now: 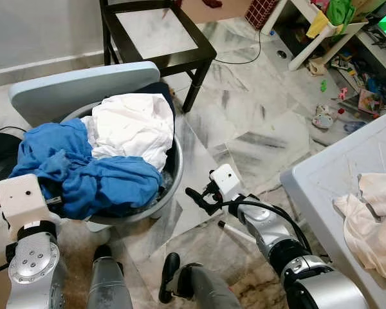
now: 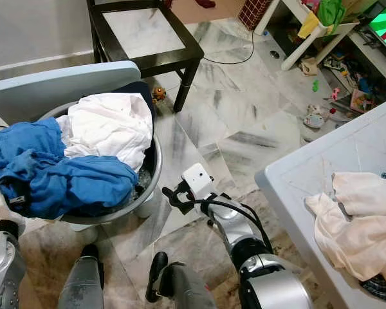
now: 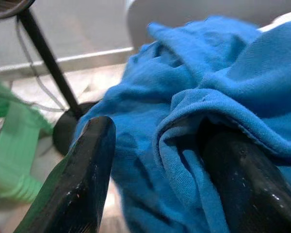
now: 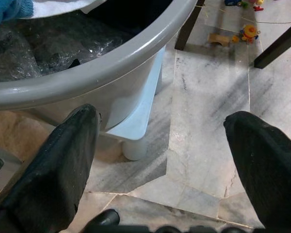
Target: Hang hanger
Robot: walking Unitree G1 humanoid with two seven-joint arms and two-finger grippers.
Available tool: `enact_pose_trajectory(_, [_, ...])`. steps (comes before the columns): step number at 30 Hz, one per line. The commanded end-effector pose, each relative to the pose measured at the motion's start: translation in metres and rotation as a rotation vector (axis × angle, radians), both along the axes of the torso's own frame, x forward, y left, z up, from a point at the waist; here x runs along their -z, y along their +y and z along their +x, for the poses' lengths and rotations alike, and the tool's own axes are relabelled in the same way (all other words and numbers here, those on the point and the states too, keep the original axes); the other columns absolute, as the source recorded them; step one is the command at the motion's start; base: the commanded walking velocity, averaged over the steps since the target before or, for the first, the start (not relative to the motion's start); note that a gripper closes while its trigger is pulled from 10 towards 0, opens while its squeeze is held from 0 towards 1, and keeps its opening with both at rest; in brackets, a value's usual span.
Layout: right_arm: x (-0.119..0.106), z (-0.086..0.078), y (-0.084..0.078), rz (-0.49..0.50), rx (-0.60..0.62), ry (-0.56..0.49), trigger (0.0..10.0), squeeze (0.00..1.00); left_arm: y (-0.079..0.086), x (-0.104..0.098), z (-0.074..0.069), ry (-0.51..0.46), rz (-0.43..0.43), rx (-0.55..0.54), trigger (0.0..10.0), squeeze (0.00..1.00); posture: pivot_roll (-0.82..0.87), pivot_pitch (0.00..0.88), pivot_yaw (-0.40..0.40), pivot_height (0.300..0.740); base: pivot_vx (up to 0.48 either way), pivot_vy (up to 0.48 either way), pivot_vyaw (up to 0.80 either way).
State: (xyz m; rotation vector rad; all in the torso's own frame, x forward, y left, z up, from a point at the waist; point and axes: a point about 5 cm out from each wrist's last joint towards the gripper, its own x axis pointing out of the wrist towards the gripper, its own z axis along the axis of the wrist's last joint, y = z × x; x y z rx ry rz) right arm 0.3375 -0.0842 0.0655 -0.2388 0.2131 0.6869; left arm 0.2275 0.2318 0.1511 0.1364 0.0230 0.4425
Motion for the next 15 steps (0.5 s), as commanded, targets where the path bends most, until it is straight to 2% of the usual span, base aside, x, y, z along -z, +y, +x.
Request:
enact_pose_trajectory(1, [0.01,-0.005,-0.012,-0.021,0.023,0.031,10.0,0.0,-0.014,-0.003,-0.001,-0.002,0.072,0.076,10.0,0.0,0.42,0.349,-0.308,0.74,0.0,0.0,0.0])
enact_pose_trajectory(4, [0.009,-0.004,-0.012,-0.022,0.026,0.029,10.0,0.0,-0.018,-0.007,-0.003,-0.005,0.143,0.078,10.0,0.0,0.43,0.35,-0.309,0.74,0.0,0.0,0.0])
enact_pose_trajectory(7, [0.008,-0.003,-0.011,-0.022,0.026,0.027,10.0,0.0,-0.022,-0.004,-0.015,-0.006,0.234,0.059,10.0,0.0,0.43,0.351,-0.308,0.74,0.0,0.0,0.0])
enact_pose_trajectory(9, [0.008,-0.003,-0.011,-0.021,0.027,0.026,10.0,0.0,-0.022,0.003,-0.025,-0.007,0.22,0.044,10.0,0.0,0.43,0.352,-0.308,0.74,0.0,0.0,0.0])
enact_pose_trajectory(10, [0.007,-0.003,-0.011,-0.021,0.027,0.025,10.0,0.0,-0.023,0.007,-0.029,-0.002,0.206,0.046,10.0,1.0,0.43,0.353,-0.309,0.74,0.0,0.0,0.0])
enact_pose_trajectory(14, [0.007,-0.003,-0.012,-0.022,0.027,0.026,10.0,0.0,-0.024,0.011,-0.035,-0.015,0.197,0.055,10.0,1.0,0.43,0.355,-0.312,0.74,0.0,0.0,0.0])
enact_pose_trajectory(15, [0.007,-0.003,-0.012,-0.024,0.026,0.027,10.0,0.0,-0.028,0.012,-0.034,-0.017,0.182,0.096,10.0,1.0,0.43,0.356,-0.315,0.74,0.0,0.0,0.0])
